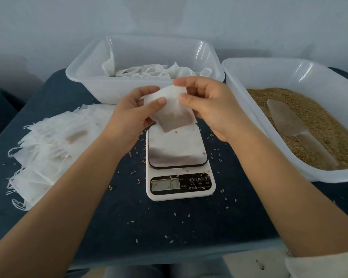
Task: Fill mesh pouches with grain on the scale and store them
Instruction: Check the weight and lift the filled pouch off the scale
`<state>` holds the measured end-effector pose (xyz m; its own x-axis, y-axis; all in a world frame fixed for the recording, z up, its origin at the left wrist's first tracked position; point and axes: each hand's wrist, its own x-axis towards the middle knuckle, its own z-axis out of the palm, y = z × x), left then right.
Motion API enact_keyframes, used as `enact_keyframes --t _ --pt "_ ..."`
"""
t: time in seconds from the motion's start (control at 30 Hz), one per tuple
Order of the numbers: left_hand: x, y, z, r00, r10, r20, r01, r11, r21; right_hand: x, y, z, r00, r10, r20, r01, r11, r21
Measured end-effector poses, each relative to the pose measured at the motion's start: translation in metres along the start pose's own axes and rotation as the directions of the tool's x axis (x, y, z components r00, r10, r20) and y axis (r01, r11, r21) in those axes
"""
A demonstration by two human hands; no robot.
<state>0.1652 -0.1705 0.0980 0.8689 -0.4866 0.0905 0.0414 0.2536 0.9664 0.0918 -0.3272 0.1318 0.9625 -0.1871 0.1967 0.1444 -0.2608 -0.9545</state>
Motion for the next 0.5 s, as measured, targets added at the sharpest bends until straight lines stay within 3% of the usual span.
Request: enact_keyframes --t 0.27,0.5 --pt "-0.009 0.016 0.01 0.99 0.006 0.143 0.011 0.992 -0.122 0.003 -0.02 0.001 0.999 -0.028 -0.029 0.036 0.939 0.341" --pt "-0.015 0.017 0.012 0.99 -0.031 0.135 0.041 0.996 -0.077 0.003 -0.024 0.003 0.998 -0.034 -0.048 0.048 0.937 0.347"
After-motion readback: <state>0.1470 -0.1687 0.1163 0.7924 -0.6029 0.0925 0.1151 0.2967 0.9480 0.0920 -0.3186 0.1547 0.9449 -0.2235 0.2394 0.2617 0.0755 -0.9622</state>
